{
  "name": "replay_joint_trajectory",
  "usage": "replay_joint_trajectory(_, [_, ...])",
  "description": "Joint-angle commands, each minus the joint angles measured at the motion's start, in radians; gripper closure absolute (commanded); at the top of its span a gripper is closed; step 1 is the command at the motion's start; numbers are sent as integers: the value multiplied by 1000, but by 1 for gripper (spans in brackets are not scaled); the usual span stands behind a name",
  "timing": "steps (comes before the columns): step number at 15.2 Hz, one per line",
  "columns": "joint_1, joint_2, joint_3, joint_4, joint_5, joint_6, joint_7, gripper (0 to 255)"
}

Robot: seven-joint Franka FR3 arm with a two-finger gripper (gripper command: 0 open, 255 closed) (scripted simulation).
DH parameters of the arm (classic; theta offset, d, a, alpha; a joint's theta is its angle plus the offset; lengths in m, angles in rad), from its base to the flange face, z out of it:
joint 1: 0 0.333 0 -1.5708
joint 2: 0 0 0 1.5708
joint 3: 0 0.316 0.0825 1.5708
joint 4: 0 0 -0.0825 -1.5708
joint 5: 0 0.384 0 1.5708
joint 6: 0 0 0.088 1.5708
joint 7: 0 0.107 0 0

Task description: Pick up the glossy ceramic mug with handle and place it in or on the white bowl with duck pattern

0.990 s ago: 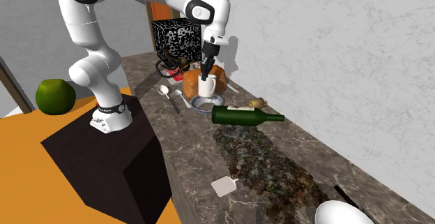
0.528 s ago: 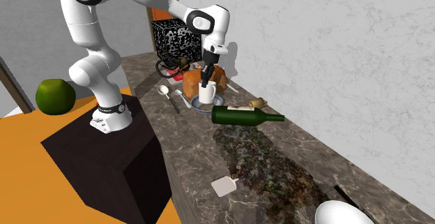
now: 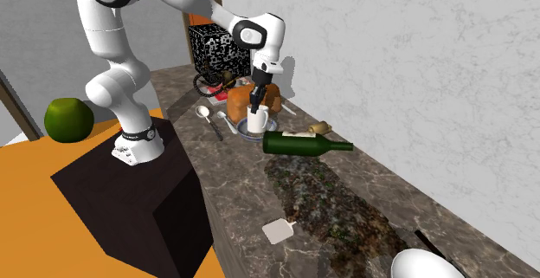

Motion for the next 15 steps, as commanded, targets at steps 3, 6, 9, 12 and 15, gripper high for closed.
replay_joint_trajectory(3, [0,0,0,0,0,0,0,255])
replay_joint_trajectory(6, [0,0,0,0,0,0,0,0])
replay_joint_trajectory(9, [0,0,0,0,0,0,0,0])
replay_joint_trajectory(12, [7,-10,7,90,11,-99,-6,0])
replay_joint_trajectory(15, [9,-11,9,115,13,-125,-8,0])
